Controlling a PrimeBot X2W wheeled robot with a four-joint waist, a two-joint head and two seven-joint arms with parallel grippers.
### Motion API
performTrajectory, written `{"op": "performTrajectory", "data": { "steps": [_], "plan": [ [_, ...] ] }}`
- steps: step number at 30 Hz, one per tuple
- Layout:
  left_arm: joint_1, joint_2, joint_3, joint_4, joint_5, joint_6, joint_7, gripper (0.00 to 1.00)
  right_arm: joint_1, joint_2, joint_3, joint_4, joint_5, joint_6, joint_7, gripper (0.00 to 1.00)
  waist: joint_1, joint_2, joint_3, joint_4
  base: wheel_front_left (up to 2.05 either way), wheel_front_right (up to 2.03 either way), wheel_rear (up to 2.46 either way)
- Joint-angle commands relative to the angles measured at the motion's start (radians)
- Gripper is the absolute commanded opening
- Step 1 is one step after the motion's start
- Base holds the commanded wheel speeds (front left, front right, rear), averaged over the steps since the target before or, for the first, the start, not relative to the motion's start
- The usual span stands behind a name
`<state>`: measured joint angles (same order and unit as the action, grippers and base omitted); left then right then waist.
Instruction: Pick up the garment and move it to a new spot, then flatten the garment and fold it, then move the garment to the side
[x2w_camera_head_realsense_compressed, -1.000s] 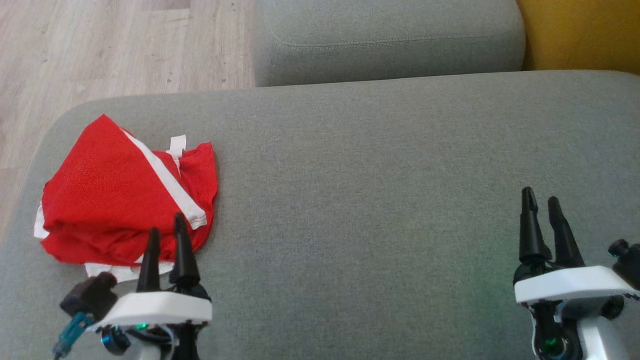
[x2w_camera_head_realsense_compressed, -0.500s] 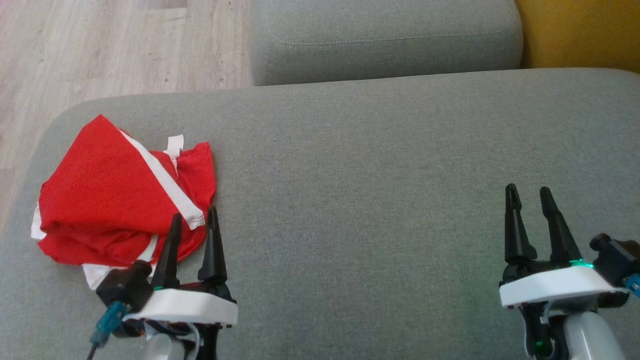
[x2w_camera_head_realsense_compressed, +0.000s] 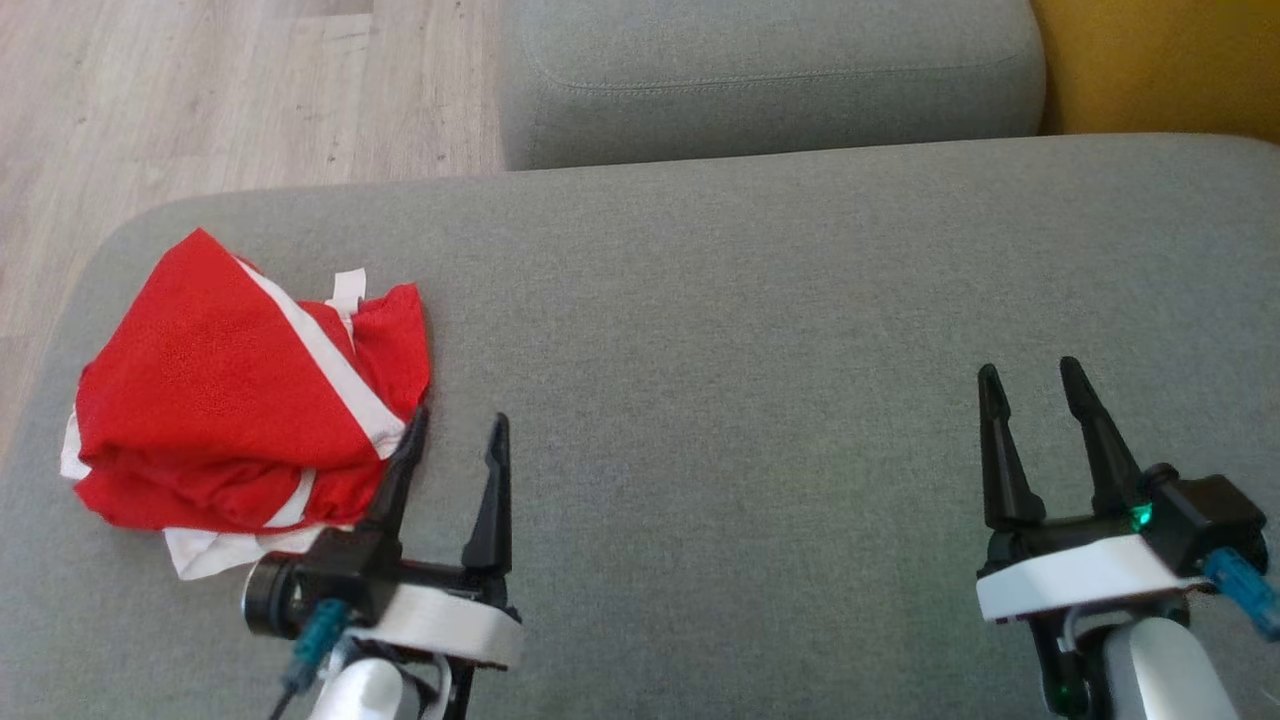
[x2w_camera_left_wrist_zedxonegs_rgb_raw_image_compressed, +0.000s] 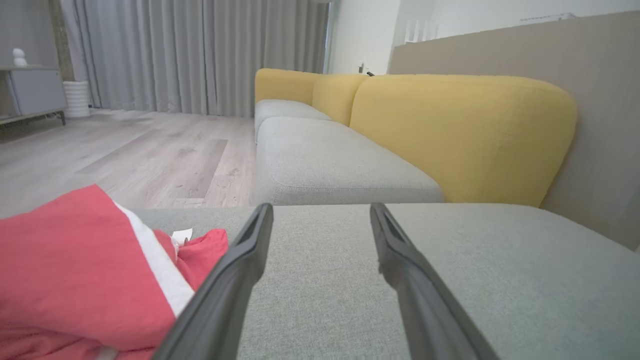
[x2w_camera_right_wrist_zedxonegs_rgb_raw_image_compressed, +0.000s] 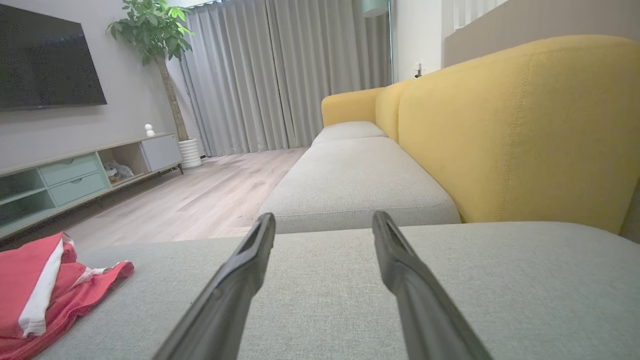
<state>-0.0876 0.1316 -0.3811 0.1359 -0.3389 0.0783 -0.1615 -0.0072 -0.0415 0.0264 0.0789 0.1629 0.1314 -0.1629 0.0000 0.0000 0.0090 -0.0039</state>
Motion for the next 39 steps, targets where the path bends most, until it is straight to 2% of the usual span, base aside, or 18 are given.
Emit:
{"op": "performTrajectory", "data": {
  "steps": [1,13,20,24,25,29,34,39],
  "plan": [
    [-0.064,0.024,0.005,-0.024,0.042,0.012,-0.017,1.00,-0.027,-0.007,0.022,-0.044,-0.040,-0.001,-0.016,1.00,0.0000,0.0000,0.000,0.000,0.00,0.00,0.00],
    [-0.104,0.070,-0.117,-0.004,0.205,0.098,-0.053,1.00,-0.024,-0.008,0.041,-0.064,-0.254,-0.001,-0.052,1.00,0.0000,0.0000,0.005,0.002,0.00,0.00,0.00],
    [-0.096,0.058,-0.116,-0.046,0.196,0.135,-0.074,1.00,-0.020,-0.008,0.049,-0.083,-0.296,-0.001,-0.073,1.00,0.0000,0.0000,0.008,0.005,0.00,0.00,0.00],
    [-0.072,0.042,-0.078,-0.051,0.172,0.121,-0.085,1.00,-0.008,-0.008,0.046,-0.078,-0.248,-0.001,-0.084,1.00,0.0000,0.0000,0.008,0.006,0.00,0.00,0.00],
    [-0.060,0.029,-0.057,-0.043,0.163,0.108,-0.091,1.00,-0.001,-0.009,0.039,-0.061,-0.197,-0.001,-0.090,1.00,0.0000,0.0000,0.008,0.007,0.00,0.00,0.00],
    [-0.045,0.012,-0.029,-0.030,0.171,0.087,-0.100,1.00,0.004,-0.009,0.038,-0.024,-0.132,-0.001,-0.099,1.00,0.0000,0.0000,0.009,0.007,0.00,0.00,0.00],
    [-0.024,-0.022,0.030,-0.008,0.149,0.040,-0.100,1.00,0.004,-0.009,0.040,0.046,0.018,-0.001,-0.099,1.00,0.0000,0.0000,0.010,0.008,0.00,0.00,0.00],
    [-0.015,-0.045,0.061,0.028,0.155,0.003,-0.100,1.00,-0.003,-0.009,0.055,0.089,0.058,-0.001,-0.099,1.00,0.0000,0.0000,0.009,0.010,0.00,0.00,0.00]
  ]
}}
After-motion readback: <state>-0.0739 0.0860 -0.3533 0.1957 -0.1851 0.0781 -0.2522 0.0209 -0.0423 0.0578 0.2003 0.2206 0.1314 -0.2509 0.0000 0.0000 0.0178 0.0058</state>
